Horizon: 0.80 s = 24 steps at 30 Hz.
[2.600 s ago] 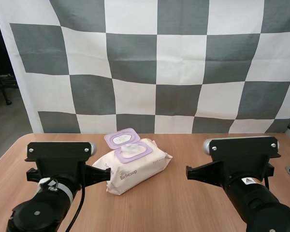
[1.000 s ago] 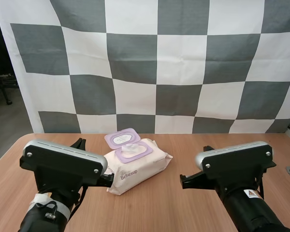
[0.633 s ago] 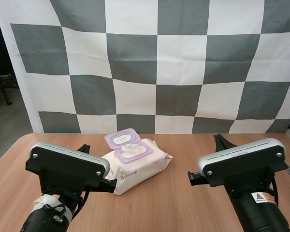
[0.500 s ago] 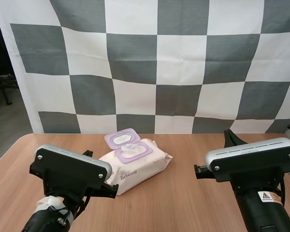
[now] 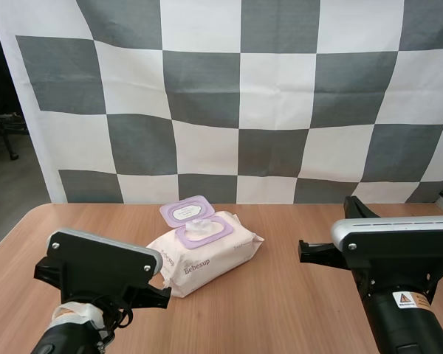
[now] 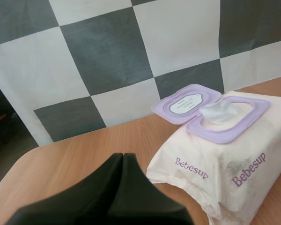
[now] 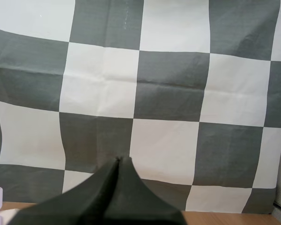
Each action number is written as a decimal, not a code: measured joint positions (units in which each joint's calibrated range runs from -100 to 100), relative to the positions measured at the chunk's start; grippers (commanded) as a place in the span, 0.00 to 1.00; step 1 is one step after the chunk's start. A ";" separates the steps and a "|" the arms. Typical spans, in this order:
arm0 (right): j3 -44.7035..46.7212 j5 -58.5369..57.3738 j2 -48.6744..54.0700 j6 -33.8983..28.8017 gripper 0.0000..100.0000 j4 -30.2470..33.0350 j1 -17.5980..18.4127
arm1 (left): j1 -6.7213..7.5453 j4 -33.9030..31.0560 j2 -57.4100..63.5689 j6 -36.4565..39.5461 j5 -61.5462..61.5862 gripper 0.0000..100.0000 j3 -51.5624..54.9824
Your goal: Open the wet wipes lid
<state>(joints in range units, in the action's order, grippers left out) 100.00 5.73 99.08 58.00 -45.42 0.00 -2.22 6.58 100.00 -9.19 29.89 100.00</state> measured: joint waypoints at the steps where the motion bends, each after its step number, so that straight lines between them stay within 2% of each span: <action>1: 0.00 0.50 0.00 -1.52 0.00 1.79 0.00 | 0.00 -1.43 0.00 1.56 0.00 0.00 0.00; 6: 0.00 1.49 0.00 -8.71 0.00 10.05 0.03 | 0.00 -8.25 0.00 9.01 0.20 0.00 0.00; 12: 0.00 1.24 0.92 -17.76 0.00 20.42 -0.14 | 1.78 -9.25 0.00 18.02 0.54 0.00 0.00; 16: 0.00 -0.15 0.92 -23.61 0.00 26.54 -0.60 | 1.78 -9.25 0.00 23.45 0.54 0.00 0.00; 24: 0.00 1.09 0.92 -35.41 0.00 28.21 -0.60 | 1.78 -9.36 0.00 25.80 0.18 0.00 0.00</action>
<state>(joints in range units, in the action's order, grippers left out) 100.00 6.83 100.00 22.59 -17.20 -0.60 -0.44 -2.78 100.00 16.61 30.07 100.00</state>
